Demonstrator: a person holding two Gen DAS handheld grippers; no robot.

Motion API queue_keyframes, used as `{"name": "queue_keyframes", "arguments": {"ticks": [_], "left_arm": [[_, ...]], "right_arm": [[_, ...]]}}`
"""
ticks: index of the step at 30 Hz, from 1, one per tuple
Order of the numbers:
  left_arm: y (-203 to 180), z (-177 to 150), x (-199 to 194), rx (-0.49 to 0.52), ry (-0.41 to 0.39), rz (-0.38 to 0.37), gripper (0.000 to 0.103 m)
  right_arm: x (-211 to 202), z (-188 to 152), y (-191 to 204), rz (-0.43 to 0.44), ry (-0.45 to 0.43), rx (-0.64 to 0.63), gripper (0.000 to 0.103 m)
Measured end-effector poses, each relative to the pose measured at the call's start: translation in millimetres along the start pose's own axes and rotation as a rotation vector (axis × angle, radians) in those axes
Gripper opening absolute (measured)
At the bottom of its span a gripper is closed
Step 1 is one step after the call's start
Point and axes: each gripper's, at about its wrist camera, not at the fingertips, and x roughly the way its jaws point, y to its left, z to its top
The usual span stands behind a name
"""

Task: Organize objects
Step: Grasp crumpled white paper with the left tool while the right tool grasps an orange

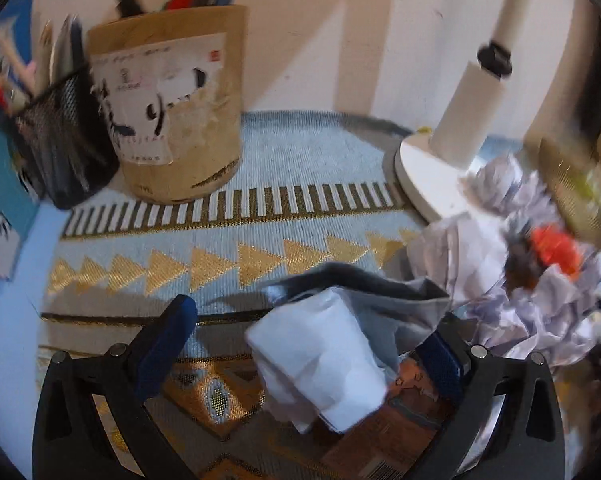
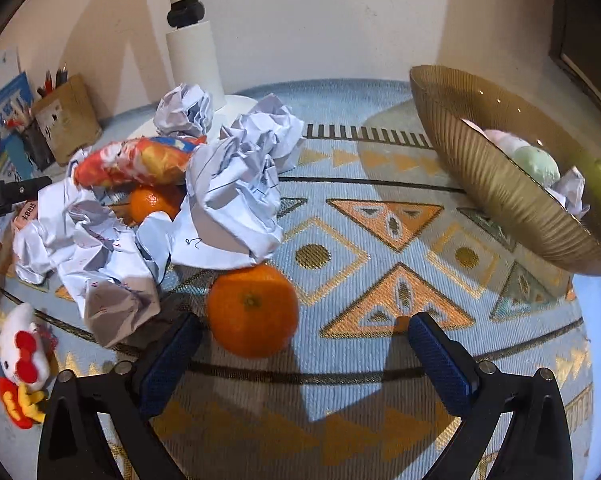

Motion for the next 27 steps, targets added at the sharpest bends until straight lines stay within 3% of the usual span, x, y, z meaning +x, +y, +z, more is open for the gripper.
{"name": "queue_keyframes", "arguments": {"ticks": [4, 12, 19, 20, 21, 22, 24, 25, 26, 27], "left_arm": [[-9.4, -1.1, 0.6, 0.036, 0.02, 0.051, 0.102], [5.7, -6.0, -13.2, -0.015, -0.006, -0.015, 0.102], [6.4, -3.7, -12.4, -0.009, -0.003, -0.007, 0.102], [6.4, -1.6, -10.0, -0.014, -0.01, -0.003, 0.093], [7.1, 1.0, -8.6, -0.035, -0.031, 0.013, 0.062], [11.7, 0.4, -13.1, -0.056, -0.052, 0.02, 0.049], [25.2, -0.6, -20.5, -0.119, -0.092, 0.005, 0.05], [29.4, -1.0, -23.5, -0.139, -0.109, 0.01, 0.05], [32.4, -1.4, -26.2, -0.153, -0.124, 0.014, 0.05], [34.5, -1.5, -29.0, -0.16, -0.14, 0.015, 0.05]], "right_arm": [[3.0, 2.3, 0.8, -0.002, 0.003, 0.001, 0.103], [13.9, 18.8, 2.5, -0.004, 0.001, 0.008, 0.103], [15.4, 19.6, 3.6, -0.004, -0.001, 0.007, 0.103], [15.4, 19.6, 3.5, -0.003, -0.001, 0.008, 0.103], [15.1, 19.7, 2.9, -0.003, -0.005, 0.015, 0.103], [12.1, 17.8, 3.2, -0.01, -0.01, 0.019, 0.099], [4.8, 16.9, 4.4, -0.013, -0.047, 0.022, 0.075], [1.7, 16.0, 6.3, -0.01, -0.059, 0.022, 0.05], [-1.2, 13.9, 8.1, -0.011, -0.062, 0.021, 0.038], [-3.3, 11.3, 9.9, -0.007, -0.061, 0.024, 0.038]]}}
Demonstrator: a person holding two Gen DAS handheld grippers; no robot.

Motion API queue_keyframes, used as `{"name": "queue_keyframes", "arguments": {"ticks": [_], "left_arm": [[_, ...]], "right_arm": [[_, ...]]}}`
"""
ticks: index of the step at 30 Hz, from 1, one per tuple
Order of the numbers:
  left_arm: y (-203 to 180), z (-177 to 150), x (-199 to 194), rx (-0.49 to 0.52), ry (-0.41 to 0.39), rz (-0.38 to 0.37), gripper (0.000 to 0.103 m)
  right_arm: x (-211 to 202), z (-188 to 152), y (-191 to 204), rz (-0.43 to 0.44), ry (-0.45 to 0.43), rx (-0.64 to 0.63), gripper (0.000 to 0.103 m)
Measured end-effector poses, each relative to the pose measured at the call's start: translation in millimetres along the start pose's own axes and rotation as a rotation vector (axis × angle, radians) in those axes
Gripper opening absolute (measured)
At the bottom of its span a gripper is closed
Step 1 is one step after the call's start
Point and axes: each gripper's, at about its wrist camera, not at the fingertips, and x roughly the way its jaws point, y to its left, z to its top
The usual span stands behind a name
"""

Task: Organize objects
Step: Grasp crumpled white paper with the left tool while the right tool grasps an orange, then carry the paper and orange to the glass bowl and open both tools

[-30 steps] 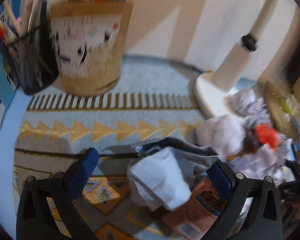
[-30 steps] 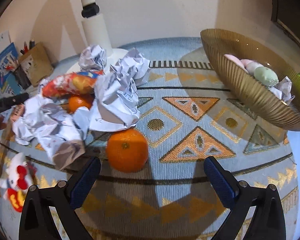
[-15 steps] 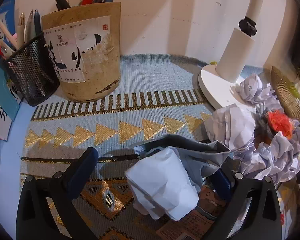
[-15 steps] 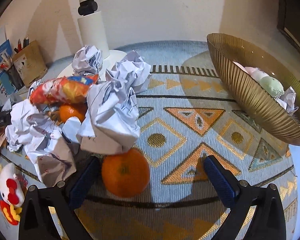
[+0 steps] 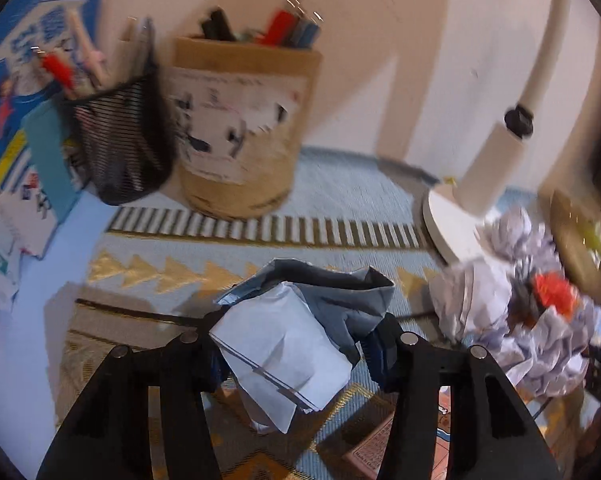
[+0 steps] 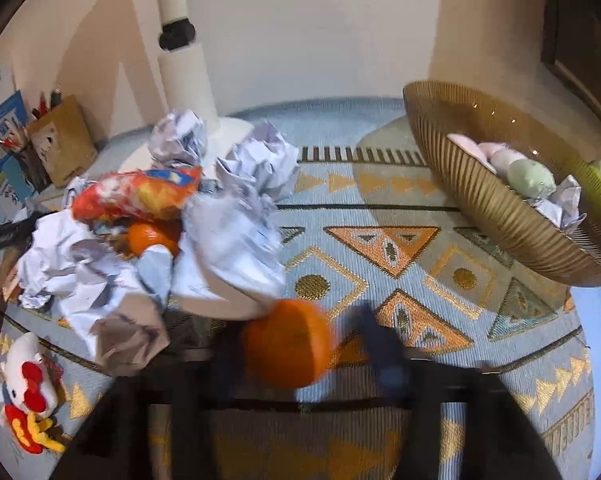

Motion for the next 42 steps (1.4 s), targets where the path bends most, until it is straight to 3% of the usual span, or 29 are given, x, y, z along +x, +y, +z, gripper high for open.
{"name": "queue_keyframes", "arguments": {"ticks": [7, 16, 25, 30, 34, 38, 42], "left_arm": [[-7.6, 4.5, -5.3, 0.057, -0.036, 0.044, 0.05], [-14.7, -4.0, -28.9, 0.075, -0.096, 0.06, 0.051], [-29.4, -13.0, -50.0, 0.157, -0.21, 0.074, 0.051], [-30.3, -13.5, -54.0, 0.147, -0.242, 0.087, 0.051], [-41.2, -7.0, -66.9, 0.138, -0.255, 0.174, 0.051], [-84.5, 23.8, -94.4, 0.152, -0.308, 0.094, 0.051], [-148.5, 52.7, -96.4, 0.22, -0.319, -0.007, 0.051]], "right_arm": [[-15.8, -14.8, -19.1, 0.028, -0.03, 0.123, 0.037], [-35.5, -30.3, -65.5, -0.003, -0.149, 0.381, 0.037], [-44.3, -24.2, -51.4, 0.01, -0.205, 0.254, 0.037], [-52.0, -27.2, -46.9, 0.007, -0.238, 0.23, 0.037], [-52.5, -26.8, -49.7, 0.049, -0.243, 0.243, 0.037], [-54.0, -14.9, -60.9, 0.153, -0.213, 0.296, 0.037], [-69.2, 13.9, -79.7, 0.163, -0.257, 0.289, 0.037]]}}
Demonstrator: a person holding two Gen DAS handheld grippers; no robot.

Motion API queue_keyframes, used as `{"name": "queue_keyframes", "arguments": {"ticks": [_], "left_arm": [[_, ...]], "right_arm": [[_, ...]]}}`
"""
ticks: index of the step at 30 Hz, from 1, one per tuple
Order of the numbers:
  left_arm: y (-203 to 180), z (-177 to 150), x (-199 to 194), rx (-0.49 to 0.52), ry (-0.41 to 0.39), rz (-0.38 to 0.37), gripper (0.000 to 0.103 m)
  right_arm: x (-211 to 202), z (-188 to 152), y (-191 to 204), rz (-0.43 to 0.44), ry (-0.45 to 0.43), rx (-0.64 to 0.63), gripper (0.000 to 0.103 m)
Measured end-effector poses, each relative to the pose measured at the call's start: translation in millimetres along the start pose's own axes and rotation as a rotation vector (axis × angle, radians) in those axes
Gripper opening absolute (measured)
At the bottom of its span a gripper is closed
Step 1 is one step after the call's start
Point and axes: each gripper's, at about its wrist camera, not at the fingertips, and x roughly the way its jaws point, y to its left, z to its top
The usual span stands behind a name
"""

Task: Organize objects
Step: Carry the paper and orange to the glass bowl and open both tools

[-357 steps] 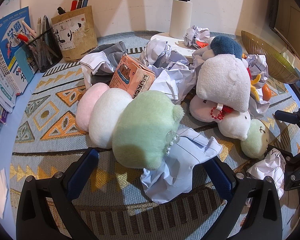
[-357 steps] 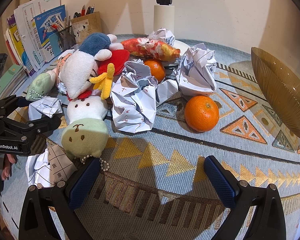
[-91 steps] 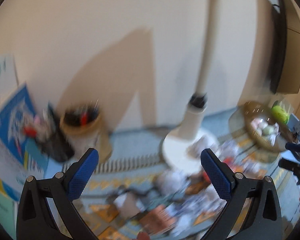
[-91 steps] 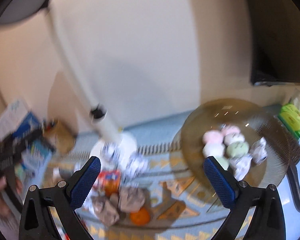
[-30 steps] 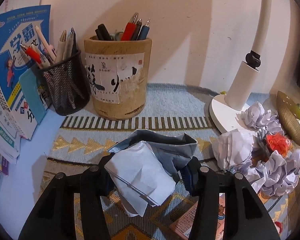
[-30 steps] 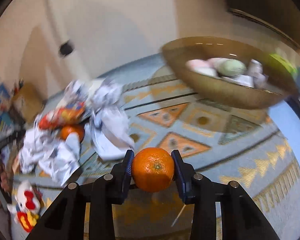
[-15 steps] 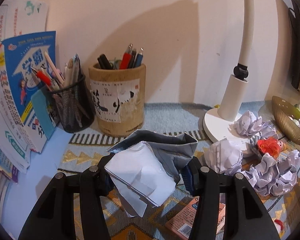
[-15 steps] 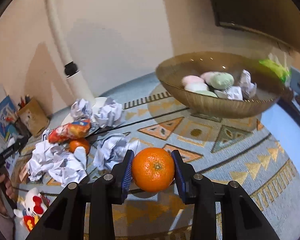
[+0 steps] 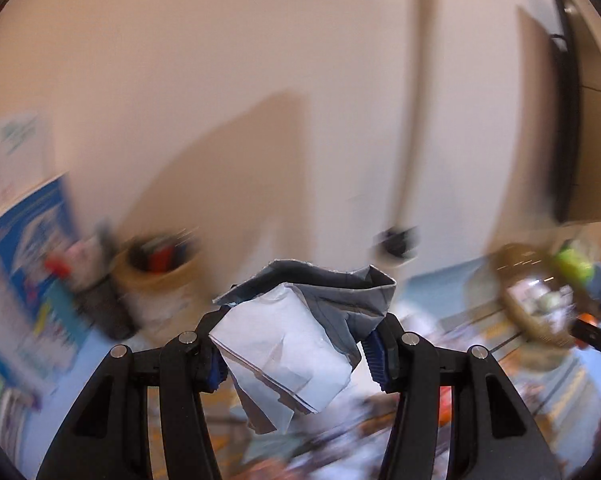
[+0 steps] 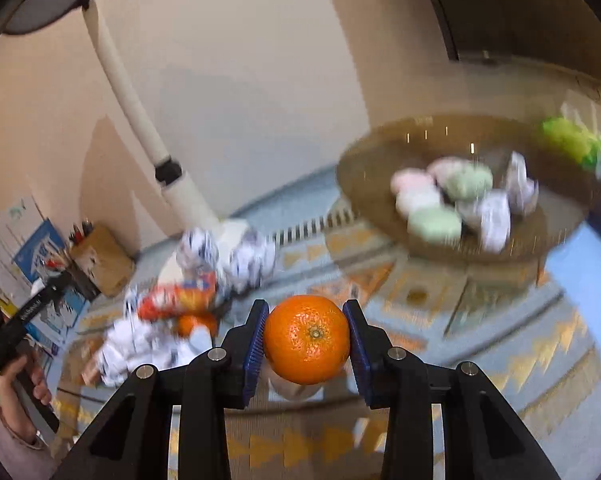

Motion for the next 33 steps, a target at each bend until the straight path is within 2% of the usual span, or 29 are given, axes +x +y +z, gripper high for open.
{"name": "queue_keyframes", "arguments": {"ticks": [4, 9, 15, 18, 19, 20, 21, 22, 23, 24, 25, 27, 33], "left_arm": [[-62.5, 28.1, 22.5, 0.037, 0.013, -0.08, 0.051], [-150.6, 42.8, 48.4, 0.124, 0.041, -0.206, 0.051], [-243.0, 33.0, 81.2, 0.218, 0.13, -0.34, 0.051], [-270.7, 17.7, 99.2, 0.238, 0.195, -0.387, 0.055], [-276.0, 13.0, 104.4, 0.237, 0.214, -0.389, 0.061], [-279.0, 7.8, 110.1, 0.232, 0.234, -0.379, 0.087], [-282.4, 2.4, 115.5, 0.234, 0.255, -0.368, 0.103], [-284.1, -1.2, 116.7, 0.237, 0.257, -0.353, 0.102], [-284.5, -4.2, 114.8, 0.246, 0.246, -0.321, 0.102], [-282.1, -8.2, 111.8, 0.25, 0.237, -0.304, 0.102], [-279.7, -9.1, 110.1, 0.25, 0.236, -0.304, 0.102], [-271.2, -9.6, 106.2, 0.24, 0.253, -0.324, 0.102], [-253.9, -2.3, 96.7, 0.231, 0.237, -0.266, 0.103]], "right_arm": [[-11.8, 44.0, -19.8, 0.002, -0.053, 0.02, 0.037], [-21.8, 92.0, -51.4, -0.049, -0.085, 0.028, 0.037], [-20.1, 123.0, -93.7, -0.117, -0.067, 0.052, 0.037], [-14.3, 127.1, -113.8, -0.145, -0.038, 0.077, 0.037], [-11.3, 127.0, -119.1, -0.15, -0.027, 0.089, 0.037], [-7.7, 127.6, -126.3, -0.149, -0.012, 0.104, 0.038], [-1.8, 126.4, -133.2, -0.143, 0.014, 0.119, 0.038], [4.8, 124.7, -139.9, -0.142, 0.046, 0.14, 0.042], [8.1, 124.1, -143.9, -0.151, 0.071, 0.156, 0.067], [17.1, 121.8, -150.0, -0.174, 0.129, 0.179, 0.086], [19.8, 120.0, -151.1, -0.175, 0.141, 0.181, 0.102], [22.0, 116.8, -154.8, -0.186, 0.138, 0.172, 0.103], [14.7, 114.6, -153.8, -0.185, 0.125, 0.194, 0.103]]}}
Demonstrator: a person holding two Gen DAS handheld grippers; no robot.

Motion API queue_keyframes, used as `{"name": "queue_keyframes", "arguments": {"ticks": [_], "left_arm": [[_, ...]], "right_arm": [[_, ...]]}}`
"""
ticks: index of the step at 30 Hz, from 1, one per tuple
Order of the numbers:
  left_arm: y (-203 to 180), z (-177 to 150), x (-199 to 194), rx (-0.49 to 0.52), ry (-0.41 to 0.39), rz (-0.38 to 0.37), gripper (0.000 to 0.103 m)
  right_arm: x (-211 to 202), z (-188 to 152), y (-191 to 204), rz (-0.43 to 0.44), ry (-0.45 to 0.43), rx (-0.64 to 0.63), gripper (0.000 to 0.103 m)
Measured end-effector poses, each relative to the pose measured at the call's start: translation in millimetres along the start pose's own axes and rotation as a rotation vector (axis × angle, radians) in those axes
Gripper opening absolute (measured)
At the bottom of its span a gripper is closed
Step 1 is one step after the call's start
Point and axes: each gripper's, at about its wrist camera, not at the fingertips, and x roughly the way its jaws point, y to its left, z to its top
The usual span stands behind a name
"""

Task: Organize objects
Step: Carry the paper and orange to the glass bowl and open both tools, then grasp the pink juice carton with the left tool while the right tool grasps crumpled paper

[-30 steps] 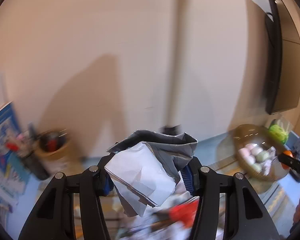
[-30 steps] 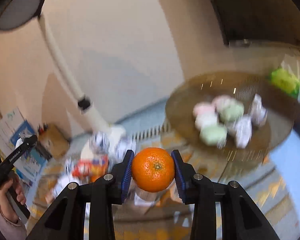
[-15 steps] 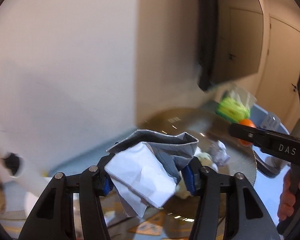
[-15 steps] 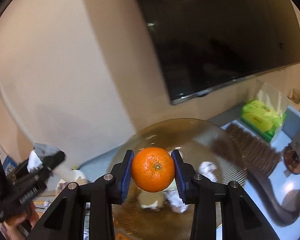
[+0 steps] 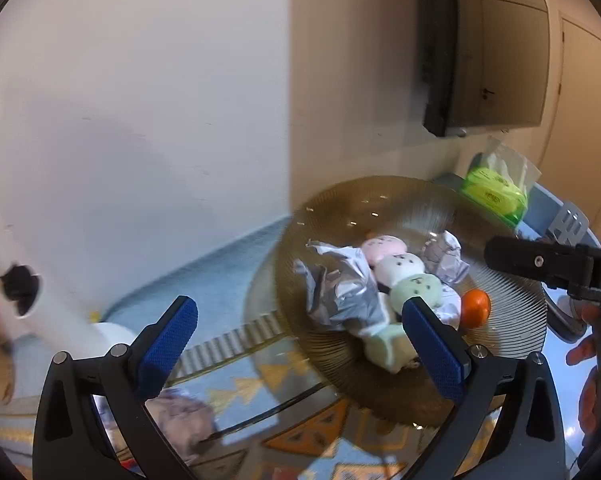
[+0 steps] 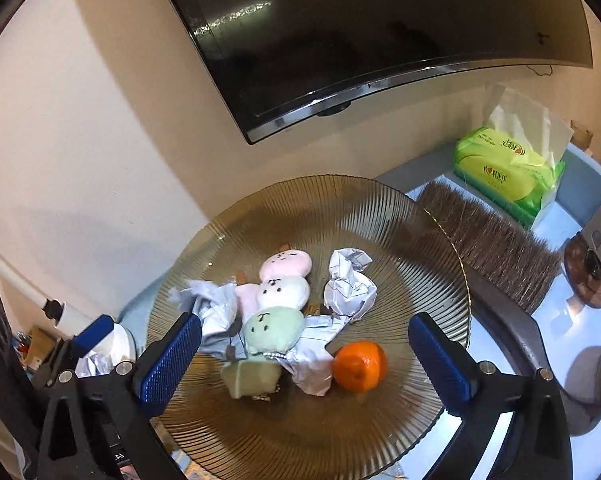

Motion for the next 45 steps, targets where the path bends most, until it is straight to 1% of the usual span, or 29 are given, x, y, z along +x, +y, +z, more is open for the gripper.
{"name": "queue_keyframes", "arguments": {"ticks": [4, 7, 11, 14, 16, 18, 20, 21, 24, 27, 30, 32, 34, 37, 40, 41, 43, 45], "left_arm": [[18.0, 5.7, -24.5, -0.021, -0.031, 0.007, 0.102], [42.0, 9.0, -59.2, -0.027, -0.072, 0.022, 0.103], [87.0, 9.7, -106.4, -0.022, -0.103, 0.084, 0.103], [120.9, 1.3, -130.3, -0.026, -0.103, 0.124, 0.103], [149.5, -11.5, -145.3, -0.032, -0.093, 0.158, 0.103], [178.2, -32.9, -154.7, -0.042, -0.061, 0.181, 0.103], [201.1, -57.7, -155.9, -0.065, -0.012, 0.177, 0.103], [213.7, -75.7, -156.0, -0.084, 0.007, 0.176, 0.103], [239.5, -122.6, -151.4, -0.127, 0.061, 0.172, 0.103], [251.7, -167.1, -137.0, -0.152, 0.145, 0.13, 0.103], [252.1, -200.9, -123.5, -0.139, 0.195, 0.113, 0.103], [253.5, -211.9, -118.4, -0.141, 0.207, 0.102, 0.103], [258.2, -217.8, -111.3, -0.167, 0.209, 0.088, 0.103], [269.4, -222.3, -103.9, -0.213, 0.201, 0.066, 0.103], [274.8, -224.7, -90.4, -0.213, 0.22, 0.048, 0.103], [273.6, -225.2, -87.8, -0.193, 0.213, 0.057, 0.103], [269.5, -224.3, -82.6, -0.15, 0.23, 0.091, 0.102], [268.0, -222.9, -79.9, -0.14, 0.238, 0.104, 0.103]], "right_arm": [[-7.6, -2.3, 11.2, 0.005, 0.005, 0.007, 0.103], [-18.2, -4.7, 28.5, 0.016, -0.007, -0.009, 0.103], [-36.6, -11.4, 63.7, 0.042, -0.018, -0.069, 0.103], [-50.5, -21.4, 96.4, 0.049, -0.034, -0.149, 0.103], [-56.3, -31.1, 116.9, 0.061, -0.04, -0.194, 0.103], [-57.9, -43.9, 136.2, 0.091, -0.03, -0.238, 0.103], [-55.3, -59.4, 153.1, 0.109, -0.01, -0.281, 0.103], [-51.4, -70.5, 160.4, 0.107, 0.001, -0.306, 0.103], [-37.7, -105.8, 169.6, 0.07, 0.027, -0.355, 0.103], [-18.5, -141.1, 170.6, 0.055, 0.087, -0.398, 0.103], [1.9, -168.8, 163.8, 0.051, 0.151, -0.421, 0.103], [12.6, -183.9, 160.4, 0.044, 0.189, -0.432, 0.103], [22.8, -195.2, 156.0, 0.033, 0.217, -0.428, 0.103], [30.4, -200.2, 152.7, 0.035, 0.23, -0.405, 0.103], [36.6, -199.2, 153.9, 0.017, 0.208, -0.414, 0.103], [39.4, -199.6, 157.3, 0.014, 0.207, -0.419, 0.103], [44.3, -198.7, 161.5, -0.002, 0.196, -0.439, 0.103], [50.9, -199.4, 168.1, -0.031, 0.175, -0.483, 0.103]]}}
